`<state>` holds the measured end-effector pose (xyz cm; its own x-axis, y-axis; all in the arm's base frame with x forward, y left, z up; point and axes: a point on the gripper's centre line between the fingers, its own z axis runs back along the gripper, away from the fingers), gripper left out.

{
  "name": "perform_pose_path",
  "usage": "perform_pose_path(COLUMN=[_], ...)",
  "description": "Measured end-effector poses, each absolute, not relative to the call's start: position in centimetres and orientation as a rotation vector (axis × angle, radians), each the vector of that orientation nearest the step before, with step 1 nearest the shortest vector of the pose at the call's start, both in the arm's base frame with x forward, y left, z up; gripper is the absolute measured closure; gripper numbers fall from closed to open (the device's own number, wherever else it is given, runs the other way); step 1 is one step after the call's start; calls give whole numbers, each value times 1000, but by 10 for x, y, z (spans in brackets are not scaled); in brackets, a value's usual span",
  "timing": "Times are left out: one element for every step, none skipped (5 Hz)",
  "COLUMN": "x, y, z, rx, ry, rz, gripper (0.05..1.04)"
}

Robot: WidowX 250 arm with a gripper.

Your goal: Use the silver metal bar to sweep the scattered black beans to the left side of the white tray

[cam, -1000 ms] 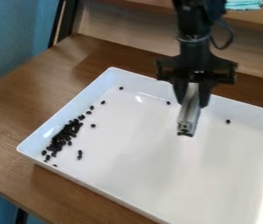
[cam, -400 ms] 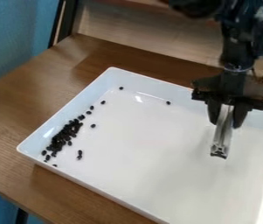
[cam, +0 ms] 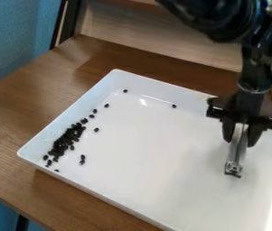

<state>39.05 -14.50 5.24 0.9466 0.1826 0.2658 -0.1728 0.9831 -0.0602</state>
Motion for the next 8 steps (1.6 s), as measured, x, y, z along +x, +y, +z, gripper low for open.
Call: perform_pose_path(x=[395,398,402,405,405,405,402,398], y=[-144,-143,-135,-119,-99,-79,-51,-14], z=[43,40,41,40,39,40,39,41], rx=[-15,-4,-2,-14,-23,-25,-22,-26], ry=[-273,-276,-277,-258,-234,-214,-198,-191], rz=[187,192,214,230,225,227,244,283], gripper=[698,698,698,698,698,698,698,698])
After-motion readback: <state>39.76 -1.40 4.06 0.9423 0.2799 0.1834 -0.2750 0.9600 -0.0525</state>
